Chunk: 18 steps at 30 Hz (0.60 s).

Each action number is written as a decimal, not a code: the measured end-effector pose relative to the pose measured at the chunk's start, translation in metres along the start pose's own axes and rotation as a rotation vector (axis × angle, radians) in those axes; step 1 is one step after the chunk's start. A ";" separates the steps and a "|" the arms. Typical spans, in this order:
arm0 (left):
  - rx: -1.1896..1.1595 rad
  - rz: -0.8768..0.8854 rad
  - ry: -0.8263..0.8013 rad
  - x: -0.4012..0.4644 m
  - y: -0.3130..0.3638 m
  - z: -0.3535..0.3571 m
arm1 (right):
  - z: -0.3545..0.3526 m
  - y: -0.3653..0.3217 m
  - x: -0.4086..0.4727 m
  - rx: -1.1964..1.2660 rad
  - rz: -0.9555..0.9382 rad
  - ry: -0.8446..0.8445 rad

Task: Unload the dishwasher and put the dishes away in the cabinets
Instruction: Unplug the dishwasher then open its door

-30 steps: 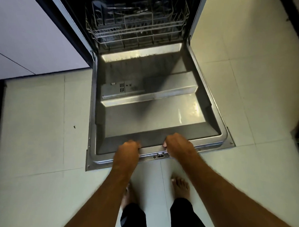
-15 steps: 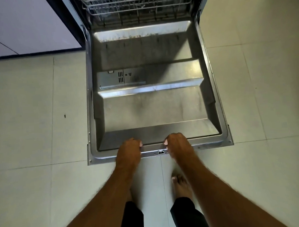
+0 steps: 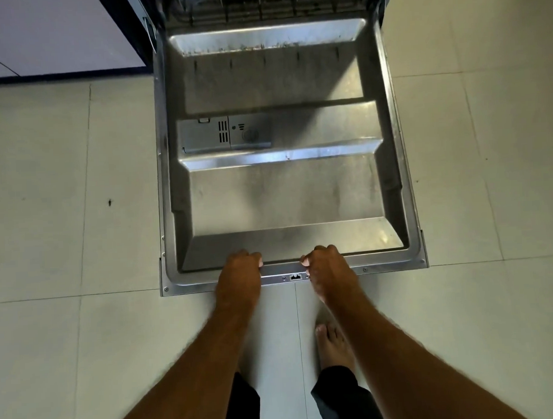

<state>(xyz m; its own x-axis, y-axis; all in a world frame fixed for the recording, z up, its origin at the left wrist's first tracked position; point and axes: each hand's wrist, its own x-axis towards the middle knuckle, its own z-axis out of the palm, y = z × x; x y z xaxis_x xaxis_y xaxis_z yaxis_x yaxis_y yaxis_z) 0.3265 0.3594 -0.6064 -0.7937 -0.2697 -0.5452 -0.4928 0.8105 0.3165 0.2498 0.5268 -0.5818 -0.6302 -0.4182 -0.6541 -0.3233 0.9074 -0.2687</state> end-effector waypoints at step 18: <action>-0.107 0.008 0.013 -0.017 0.002 -0.024 | -0.004 -0.013 -0.008 0.021 0.055 -0.080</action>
<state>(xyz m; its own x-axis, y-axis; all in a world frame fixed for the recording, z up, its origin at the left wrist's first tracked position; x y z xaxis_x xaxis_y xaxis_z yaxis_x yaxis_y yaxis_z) 0.3306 0.3528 -0.5779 -0.8019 -0.2706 -0.5327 -0.5213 0.7524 0.4026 0.2563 0.5184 -0.5705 -0.5882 -0.3640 -0.7222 -0.2741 0.9299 -0.2454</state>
